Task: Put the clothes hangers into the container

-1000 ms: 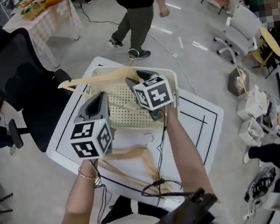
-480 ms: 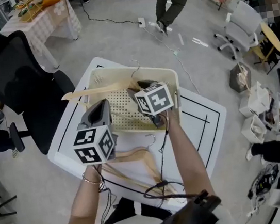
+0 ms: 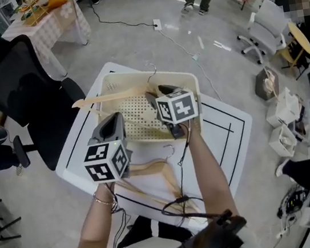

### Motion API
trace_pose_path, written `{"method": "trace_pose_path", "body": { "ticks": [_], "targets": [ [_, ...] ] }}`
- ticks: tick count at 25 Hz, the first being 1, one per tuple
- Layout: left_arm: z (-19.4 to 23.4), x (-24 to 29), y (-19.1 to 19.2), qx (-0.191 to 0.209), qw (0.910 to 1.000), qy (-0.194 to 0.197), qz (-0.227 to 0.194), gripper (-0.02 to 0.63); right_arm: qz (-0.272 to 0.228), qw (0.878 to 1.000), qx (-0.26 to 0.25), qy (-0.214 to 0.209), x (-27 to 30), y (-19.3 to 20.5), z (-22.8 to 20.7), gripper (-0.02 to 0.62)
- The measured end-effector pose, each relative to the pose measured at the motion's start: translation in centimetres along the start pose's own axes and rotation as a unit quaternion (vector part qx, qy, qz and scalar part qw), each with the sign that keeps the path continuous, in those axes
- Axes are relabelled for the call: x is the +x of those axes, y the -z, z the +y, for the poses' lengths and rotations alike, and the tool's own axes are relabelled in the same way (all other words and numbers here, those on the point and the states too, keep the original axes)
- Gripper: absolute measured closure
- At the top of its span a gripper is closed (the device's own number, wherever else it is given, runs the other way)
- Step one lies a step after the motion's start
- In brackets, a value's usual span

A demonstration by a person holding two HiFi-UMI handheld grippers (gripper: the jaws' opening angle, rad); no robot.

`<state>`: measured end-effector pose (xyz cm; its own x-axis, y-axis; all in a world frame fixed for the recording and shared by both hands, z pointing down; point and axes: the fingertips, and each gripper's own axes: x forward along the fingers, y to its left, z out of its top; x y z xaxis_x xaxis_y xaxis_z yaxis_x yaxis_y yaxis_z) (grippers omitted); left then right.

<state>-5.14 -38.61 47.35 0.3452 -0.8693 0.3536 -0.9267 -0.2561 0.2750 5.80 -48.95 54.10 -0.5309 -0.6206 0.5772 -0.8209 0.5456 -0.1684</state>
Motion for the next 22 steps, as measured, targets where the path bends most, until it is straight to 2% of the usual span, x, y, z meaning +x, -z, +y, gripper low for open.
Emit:
{"method": "trace_pose_path", "body": {
  "ticks": [9,13,16,22],
  "targets": [
    [-1.1,-3.0,-0.6,0.002,0.9998,0.011,-0.013,0.597,-0.068,0.997,0.011,0.027,-5.9,-3.3,1.1,0.396],
    [-2.4,-4.8,-1.5,0.002,0.9993,0.024,-0.029,0.596,-0.117,0.991,0.042,0.048,-10.9,-4.8,2.2,0.418],
    [-3.4,-6.6,-1.7,0.002,0.9987,0.036,-0.037,0.596,-0.14,0.985,0.063,0.072,-14.6,-4.3,3.6,0.452],
    [-6.4,-10.2,-1.0,-0.002,0.9967,0.069,-0.043,0.597,-0.143,0.982,0.07,0.101,-21.3,-0.8,6.6,0.491]
  ]
}}
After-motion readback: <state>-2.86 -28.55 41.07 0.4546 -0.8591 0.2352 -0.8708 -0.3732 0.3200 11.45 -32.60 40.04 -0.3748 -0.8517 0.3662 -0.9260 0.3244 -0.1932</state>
